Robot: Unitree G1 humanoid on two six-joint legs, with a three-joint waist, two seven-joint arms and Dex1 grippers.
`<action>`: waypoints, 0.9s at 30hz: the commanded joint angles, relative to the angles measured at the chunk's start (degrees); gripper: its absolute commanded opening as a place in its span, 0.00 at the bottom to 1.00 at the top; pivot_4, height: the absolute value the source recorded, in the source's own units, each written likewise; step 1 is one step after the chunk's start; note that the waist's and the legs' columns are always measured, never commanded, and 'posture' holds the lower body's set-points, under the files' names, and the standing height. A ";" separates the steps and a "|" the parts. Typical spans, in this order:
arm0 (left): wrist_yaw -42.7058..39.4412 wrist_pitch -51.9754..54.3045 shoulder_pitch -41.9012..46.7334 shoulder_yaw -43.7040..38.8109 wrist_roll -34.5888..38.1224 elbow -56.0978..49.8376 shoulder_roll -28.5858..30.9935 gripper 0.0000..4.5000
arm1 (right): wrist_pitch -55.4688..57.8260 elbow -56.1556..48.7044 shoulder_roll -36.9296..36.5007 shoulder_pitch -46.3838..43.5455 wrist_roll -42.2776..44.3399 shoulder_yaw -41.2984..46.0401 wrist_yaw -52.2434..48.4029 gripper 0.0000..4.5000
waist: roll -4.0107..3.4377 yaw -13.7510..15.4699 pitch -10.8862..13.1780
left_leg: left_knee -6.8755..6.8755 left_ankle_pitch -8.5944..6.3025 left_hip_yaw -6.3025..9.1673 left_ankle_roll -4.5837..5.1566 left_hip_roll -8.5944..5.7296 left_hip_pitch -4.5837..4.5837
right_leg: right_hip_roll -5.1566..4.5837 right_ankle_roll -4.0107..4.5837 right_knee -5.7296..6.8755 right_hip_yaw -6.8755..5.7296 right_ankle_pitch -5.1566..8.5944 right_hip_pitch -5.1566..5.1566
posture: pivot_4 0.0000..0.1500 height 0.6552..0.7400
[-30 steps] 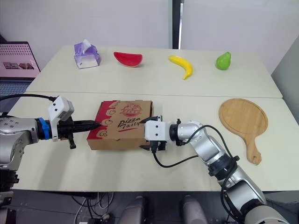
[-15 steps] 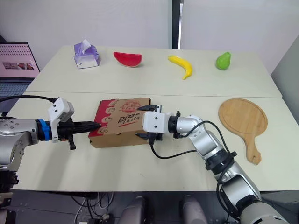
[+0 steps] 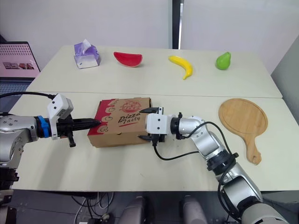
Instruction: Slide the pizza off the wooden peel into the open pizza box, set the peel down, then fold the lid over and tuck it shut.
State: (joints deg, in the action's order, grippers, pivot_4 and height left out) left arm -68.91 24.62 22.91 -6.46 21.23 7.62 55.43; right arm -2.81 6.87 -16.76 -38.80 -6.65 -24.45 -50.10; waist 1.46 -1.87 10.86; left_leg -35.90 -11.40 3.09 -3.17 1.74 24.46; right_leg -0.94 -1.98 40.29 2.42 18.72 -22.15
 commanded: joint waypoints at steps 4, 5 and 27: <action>-0.61 -0.26 1.32 -0.92 0.30 0.20 0.38 0.00 | -0.38 -2.51 0.22 0.17 -0.32 0.20 0.66 1.00 | 0.00 0.00 0.00 | 0.00 0.00 0.00 0.00 0.00 0.00 | 0.00 0.00 0.01 0.00 0.00 -0.01 | 1.00 1.00; -0.63 -0.20 1.37 -0.94 0.34 0.19 0.37 0.00 | -1.05 -1.96 0.36 0.01 -0.75 0.21 1.28 1.00 | 0.00 0.00 0.00 | 0.00 0.00 0.00 0.00 0.00 0.00 | 0.00 0.00 0.01 0.00 0.00 -0.01 | 1.00 1.00; -1.06 -0.03 2.77 -0.92 0.66 0.78 0.37 0.00 | -9.92 4.26 2.96 -4.32 -2.75 2.99 9.86 1.00 | 0.00 -0.02 0.00 | -0.03 0.00 -0.01 0.00 -0.01 0.00 | -0.01 0.00 0.05 0.02 0.00 -0.01 | 1.00 1.00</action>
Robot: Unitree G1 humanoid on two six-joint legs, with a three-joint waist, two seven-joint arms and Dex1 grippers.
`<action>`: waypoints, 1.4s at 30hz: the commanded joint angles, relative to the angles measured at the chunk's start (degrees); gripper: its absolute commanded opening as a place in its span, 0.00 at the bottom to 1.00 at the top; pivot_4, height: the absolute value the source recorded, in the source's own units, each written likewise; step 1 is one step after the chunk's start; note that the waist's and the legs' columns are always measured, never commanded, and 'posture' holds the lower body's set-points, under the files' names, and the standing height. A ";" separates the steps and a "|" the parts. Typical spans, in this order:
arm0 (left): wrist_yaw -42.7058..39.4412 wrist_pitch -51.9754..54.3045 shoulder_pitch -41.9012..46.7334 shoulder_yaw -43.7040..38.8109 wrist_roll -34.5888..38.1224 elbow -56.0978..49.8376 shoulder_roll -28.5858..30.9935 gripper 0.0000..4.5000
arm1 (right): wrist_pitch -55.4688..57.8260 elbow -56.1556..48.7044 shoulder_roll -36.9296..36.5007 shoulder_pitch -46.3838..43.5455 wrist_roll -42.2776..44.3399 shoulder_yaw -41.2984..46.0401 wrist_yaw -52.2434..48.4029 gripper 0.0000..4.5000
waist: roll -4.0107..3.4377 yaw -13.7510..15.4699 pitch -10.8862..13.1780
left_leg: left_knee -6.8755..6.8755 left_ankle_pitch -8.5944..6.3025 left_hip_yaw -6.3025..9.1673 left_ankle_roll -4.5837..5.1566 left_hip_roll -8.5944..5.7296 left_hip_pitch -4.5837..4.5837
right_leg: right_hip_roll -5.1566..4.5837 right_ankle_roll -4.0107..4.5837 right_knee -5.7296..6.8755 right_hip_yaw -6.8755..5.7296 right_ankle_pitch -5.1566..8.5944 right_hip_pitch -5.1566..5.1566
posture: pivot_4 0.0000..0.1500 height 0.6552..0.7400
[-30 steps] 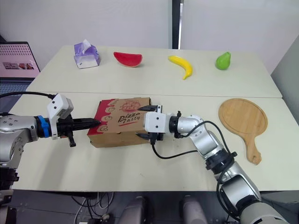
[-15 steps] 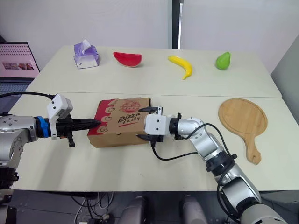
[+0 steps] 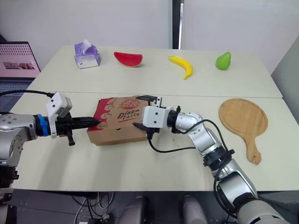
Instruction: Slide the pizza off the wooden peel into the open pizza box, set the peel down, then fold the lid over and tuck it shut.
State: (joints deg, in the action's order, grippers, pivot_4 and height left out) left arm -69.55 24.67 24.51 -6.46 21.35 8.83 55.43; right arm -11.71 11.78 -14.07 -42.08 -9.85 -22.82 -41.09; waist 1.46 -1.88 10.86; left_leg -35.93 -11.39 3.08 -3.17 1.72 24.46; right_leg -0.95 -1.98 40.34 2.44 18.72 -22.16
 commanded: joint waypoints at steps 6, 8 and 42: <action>-0.46 0.78 2.04 -1.26 1.13 0.02 0.36 0.00 | 3.44 -5.50 -0.06 1.51 7.17 0.30 -7.09 1.00 | 0.00 -0.03 0.00 | 0.00 0.00 0.01 0.00 0.01 0.00 | 0.01 0.00 0.02 0.00 0.00 -0.01 | 1.00 1.00; -0.62 0.79 1.99 -1.35 1.17 0.05 0.49 0.00 | 7.98 -8.54 -0.33 3.00 9.04 -0.01 -9.12 1.00 | 0.00 0.00 0.00 | 0.00 0.00 0.01 0.00 0.02 0.00 | 0.01 0.00 0.03 -0.01 0.00 -0.01 | 1.00 1.00; -0.25 -0.23 2.15 -0.36 -0.03 0.23 0.10 0.00 | 11.60 -1.68 1.57 0.33 2.39 0.33 -0.92 1.00 | 0.00 -0.07 0.00 | -0.03 0.00 0.01 0.00 0.01 0.00 | 0.01 0.00 0.10 0.00 0.00 -0.04 | 1.00 1.00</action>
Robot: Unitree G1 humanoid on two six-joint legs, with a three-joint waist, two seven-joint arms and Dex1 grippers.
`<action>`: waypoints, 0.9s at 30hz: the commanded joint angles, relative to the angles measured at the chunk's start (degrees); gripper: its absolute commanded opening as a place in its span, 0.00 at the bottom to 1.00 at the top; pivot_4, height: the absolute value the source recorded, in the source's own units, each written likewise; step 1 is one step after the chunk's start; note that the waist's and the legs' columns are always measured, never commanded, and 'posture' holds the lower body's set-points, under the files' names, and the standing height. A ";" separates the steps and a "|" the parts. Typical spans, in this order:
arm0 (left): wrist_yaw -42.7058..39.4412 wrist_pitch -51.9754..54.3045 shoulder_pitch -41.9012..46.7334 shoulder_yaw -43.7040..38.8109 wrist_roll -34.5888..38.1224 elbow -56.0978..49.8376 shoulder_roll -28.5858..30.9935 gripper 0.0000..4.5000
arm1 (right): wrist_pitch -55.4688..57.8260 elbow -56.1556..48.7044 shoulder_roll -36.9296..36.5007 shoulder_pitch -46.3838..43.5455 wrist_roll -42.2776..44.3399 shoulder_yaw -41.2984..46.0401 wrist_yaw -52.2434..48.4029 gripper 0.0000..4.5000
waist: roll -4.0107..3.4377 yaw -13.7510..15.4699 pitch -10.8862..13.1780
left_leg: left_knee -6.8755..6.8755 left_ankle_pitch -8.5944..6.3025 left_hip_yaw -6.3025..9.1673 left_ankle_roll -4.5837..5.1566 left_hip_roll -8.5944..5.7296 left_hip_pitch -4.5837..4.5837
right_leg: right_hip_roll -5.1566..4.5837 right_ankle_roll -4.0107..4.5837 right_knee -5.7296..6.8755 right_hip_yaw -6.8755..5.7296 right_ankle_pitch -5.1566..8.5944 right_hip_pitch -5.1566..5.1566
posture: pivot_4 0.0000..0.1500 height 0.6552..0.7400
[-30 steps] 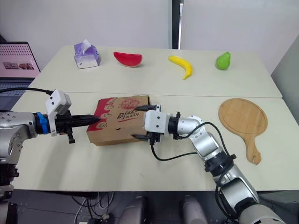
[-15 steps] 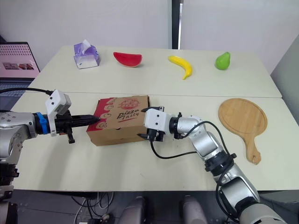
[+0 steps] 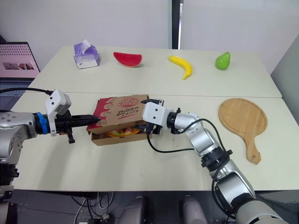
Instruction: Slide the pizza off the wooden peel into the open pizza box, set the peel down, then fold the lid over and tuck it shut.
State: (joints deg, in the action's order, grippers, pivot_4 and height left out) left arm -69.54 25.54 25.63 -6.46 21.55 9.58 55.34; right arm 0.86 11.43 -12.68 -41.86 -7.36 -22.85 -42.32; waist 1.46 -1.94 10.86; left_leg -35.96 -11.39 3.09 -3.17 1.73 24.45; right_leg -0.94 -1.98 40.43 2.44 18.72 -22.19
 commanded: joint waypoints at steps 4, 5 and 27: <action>0.16 -2.20 0.56 0.86 -1.26 -0.92 -0.62 0.00 | -0.74 -1.84 -0.16 1.96 -0.33 -0.70 -0.64 1.00 | 0.00 0.04 0.00 | 0.00 0.00 0.00 0.00 0.00 0.00 | 0.00 0.00 0.00 0.00 0.00 0.00 | 1.00 1.00; 0.10 -2.70 0.32 1.39 -1.73 -0.93 -0.72 0.00 | -0.74 -1.86 -0.23 2.33 -0.40 -0.84 -0.72 1.00 | 0.00 0.05 0.00 | 0.00 0.00 0.00 0.00 -0.01 0.00 | 0.00 0.00 0.00 0.00 0.00 0.01 | 1.00 1.00; -0.13 -4.59 -0.48 1.94 -2.92 -0.01 -0.99 0.00 | 3.94 1.10 -4.67 0.00 11.94 9.68 -7.08 0.55 | 0.00 0.05 0.00 | 0.00 0.00 -0.01 0.00 0.00 0.00 | 0.00 0.00 0.00 0.01 0.00 0.00 | 1.00 1.00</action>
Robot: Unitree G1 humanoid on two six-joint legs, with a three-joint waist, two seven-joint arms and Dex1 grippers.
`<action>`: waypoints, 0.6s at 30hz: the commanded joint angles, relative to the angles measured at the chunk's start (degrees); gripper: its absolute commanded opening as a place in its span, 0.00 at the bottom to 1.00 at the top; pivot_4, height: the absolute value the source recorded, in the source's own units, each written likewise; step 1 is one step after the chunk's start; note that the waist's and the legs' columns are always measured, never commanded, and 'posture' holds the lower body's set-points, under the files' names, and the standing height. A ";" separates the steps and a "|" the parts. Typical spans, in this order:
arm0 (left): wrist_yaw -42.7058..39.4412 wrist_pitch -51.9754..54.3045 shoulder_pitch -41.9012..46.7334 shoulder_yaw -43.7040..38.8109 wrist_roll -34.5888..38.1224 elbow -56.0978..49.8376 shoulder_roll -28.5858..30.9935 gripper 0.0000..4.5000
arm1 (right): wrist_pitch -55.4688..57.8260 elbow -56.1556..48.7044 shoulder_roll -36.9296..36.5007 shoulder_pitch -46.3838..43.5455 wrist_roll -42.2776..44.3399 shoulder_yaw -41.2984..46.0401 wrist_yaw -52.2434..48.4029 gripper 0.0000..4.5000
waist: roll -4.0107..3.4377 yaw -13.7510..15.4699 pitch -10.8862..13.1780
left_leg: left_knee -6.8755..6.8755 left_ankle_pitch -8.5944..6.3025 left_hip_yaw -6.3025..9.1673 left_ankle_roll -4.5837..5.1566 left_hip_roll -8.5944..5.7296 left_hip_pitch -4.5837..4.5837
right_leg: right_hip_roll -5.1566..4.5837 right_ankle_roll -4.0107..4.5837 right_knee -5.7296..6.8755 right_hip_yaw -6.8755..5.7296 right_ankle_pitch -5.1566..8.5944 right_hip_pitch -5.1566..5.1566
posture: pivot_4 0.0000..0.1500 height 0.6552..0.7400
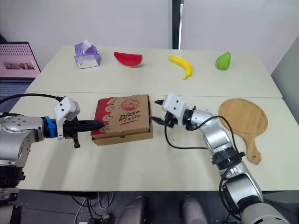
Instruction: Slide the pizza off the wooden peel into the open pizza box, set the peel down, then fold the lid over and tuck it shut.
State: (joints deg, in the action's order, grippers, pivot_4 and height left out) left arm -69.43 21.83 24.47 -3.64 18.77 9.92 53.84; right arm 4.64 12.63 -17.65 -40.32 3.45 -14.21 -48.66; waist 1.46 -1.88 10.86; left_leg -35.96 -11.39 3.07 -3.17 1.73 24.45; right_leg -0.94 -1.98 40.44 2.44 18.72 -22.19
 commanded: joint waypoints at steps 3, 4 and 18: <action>-0.27 -0.89 0.59 -0.98 -0.15 -0.23 0.64 0.00 | 8.44 -3.16 2.00 -1.79 5.73 1.04 -3.23 0.31 | 0.00 -0.25 0.00 | 0.01 0.00 0.00 0.00 0.02 0.00 | 0.02 0.00 0.01 0.01 0.00 -0.02 | 1.00 1.00; -0.29 -0.92 0.53 -1.00 -0.17 -0.19 0.68 0.00 | 11.97 -4.51 2.76 -1.69 7.17 0.74 -3.73 0.23 | 0.00 -0.35 0.00 | 0.01 0.00 0.00 0.00 0.04 0.00 | 0.03 0.00 0.01 0.02 0.00 -0.02 | 1.00 1.00; 3.65 -2.69 -2.59 3.40 -7.73 0.83 0.09 0.00 | 15.70 1.19 5.49 -0.61 -4.25 -10.73 1.74 0.01 | 0.01 -0.05 -0.04 | -0.01 0.00 0.00 0.00 0.00 -0.03 | 0.00 0.01 0.06 0.01 0.01 -0.01 | 1.00 1.00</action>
State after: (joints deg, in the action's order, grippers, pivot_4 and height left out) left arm -66.69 19.29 22.95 -1.62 12.96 10.96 53.84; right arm 20.46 12.82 -11.50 -41.59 0.81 -23.89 -47.13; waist 1.47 -1.93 10.82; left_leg -35.96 -11.40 3.06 -3.17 1.72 24.37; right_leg -0.94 -1.97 40.51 2.46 18.74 -22.16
